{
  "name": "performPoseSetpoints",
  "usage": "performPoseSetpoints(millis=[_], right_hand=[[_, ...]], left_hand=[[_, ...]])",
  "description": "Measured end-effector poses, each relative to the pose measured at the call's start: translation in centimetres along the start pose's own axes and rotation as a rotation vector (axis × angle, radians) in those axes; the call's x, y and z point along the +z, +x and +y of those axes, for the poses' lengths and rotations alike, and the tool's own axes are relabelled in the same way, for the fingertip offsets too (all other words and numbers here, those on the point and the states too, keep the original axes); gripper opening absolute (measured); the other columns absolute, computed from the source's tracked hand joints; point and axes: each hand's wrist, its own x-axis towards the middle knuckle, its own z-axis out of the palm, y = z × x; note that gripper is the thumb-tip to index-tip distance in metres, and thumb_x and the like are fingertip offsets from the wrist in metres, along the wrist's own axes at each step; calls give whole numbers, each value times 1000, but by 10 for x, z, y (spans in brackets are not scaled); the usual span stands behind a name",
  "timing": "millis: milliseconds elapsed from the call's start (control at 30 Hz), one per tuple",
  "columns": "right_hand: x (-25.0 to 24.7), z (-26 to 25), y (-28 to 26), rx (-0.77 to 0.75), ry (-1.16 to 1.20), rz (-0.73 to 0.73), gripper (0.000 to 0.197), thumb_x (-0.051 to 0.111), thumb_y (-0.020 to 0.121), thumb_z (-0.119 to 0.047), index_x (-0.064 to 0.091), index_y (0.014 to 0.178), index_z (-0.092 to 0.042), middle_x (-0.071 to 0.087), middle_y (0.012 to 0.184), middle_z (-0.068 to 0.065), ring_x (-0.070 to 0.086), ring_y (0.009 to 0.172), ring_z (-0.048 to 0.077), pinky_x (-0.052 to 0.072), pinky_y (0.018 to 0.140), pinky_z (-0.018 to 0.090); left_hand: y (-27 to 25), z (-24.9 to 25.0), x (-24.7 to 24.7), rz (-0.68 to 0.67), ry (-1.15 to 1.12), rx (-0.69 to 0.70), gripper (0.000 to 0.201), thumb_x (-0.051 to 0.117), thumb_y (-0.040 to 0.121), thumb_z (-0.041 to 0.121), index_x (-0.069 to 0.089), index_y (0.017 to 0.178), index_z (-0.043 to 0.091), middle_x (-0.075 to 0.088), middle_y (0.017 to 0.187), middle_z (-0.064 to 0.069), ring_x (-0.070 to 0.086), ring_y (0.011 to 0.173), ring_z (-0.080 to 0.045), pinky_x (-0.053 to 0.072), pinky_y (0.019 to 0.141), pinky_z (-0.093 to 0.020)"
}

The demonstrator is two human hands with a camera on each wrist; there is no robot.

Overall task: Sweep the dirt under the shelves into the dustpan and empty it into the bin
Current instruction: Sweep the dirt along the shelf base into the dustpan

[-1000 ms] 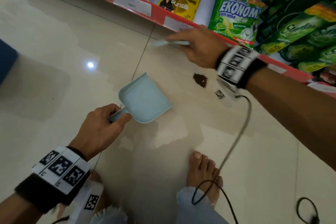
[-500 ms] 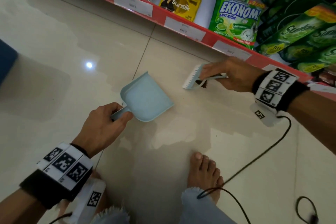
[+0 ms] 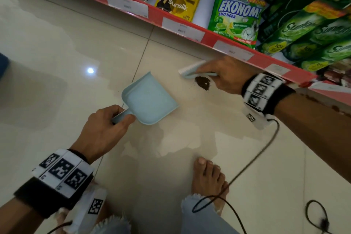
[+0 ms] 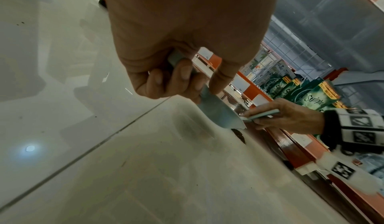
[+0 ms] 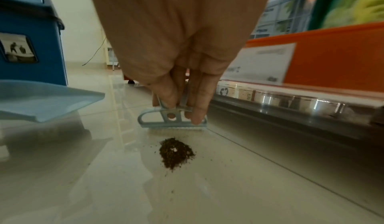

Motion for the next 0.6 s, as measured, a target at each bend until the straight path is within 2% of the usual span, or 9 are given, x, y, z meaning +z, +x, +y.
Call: performPoseSetpoints(millis=[67, 167, 300, 367, 467, 567, 600], right_hand=[[2, 8, -20, -11, 45, 38, 51, 58, 85, 8, 69, 123, -25, 72, 117, 3, 69, 93, 27, 56, 78, 39], [2, 19, -37, -8, 83, 158, 38, 59, 90, 3, 70, 121, -15, 72, 117, 4, 69, 96, 27, 56, 80, 35], [2, 29, -29, 110, 64, 308, 41, 53, 91, 3, 67, 124, -15, 72, 106, 16, 67, 88, 37, 55, 77, 46], [6, 27, -22, 198, -3, 282, 47, 49, 90, 1, 62, 130, -19, 70, 113, 18, 66, 94, 39, 55, 81, 48], [21, 18, -23, 272, -92, 199, 49, 48, 91, -2, 59, 133, -24, 70, 118, 15, 65, 97, 37, 55, 80, 44], [31, 7, -36, 220, 4, 170, 41, 51, 91, -6, 65, 126, -21, 74, 106, 12, 66, 87, 36, 55, 76, 44], [32, 4, -42, 206, 47, 194, 39, 52, 91, -6, 67, 124, -20, 75, 104, 11, 67, 85, 36, 55, 74, 45]], left_hand=[[0, 0, 0, -2, 2, 6, 39, 63, 92, 35, 48, 65, 12, 49, 56, 0, 43, 53, -17, 34, 53, -28], [3, 3, 4, -6, -8, 26, 40, 63, 92, 35, 46, 63, 14, 49, 55, 2, 43, 52, -15, 33, 53, -27], [9, 11, 8, -35, 32, 54, 40, 62, 92, 35, 50, 67, 6, 49, 56, -1, 43, 53, -17, 34, 53, -28], [12, 13, 10, -46, 7, 74, 43, 62, 92, 36, 53, 73, -1, 49, 58, -5, 42, 54, -18, 35, 54, -30], [8, 17, 15, -57, 46, 72, 46, 61, 92, 37, 52, 76, -5, 48, 59, -7, 41, 55, -19, 35, 55, -31], [7, 19, -13, -30, -2, -24, 44, 61, 91, 37, 50, 73, -1, 47, 58, -5, 41, 54, -18, 34, 55, -29], [3, 22, -8, -53, -8, -6, 44, 60, 92, 37, 50, 72, 0, 47, 59, -5, 41, 55, -18, 34, 54, -28]])
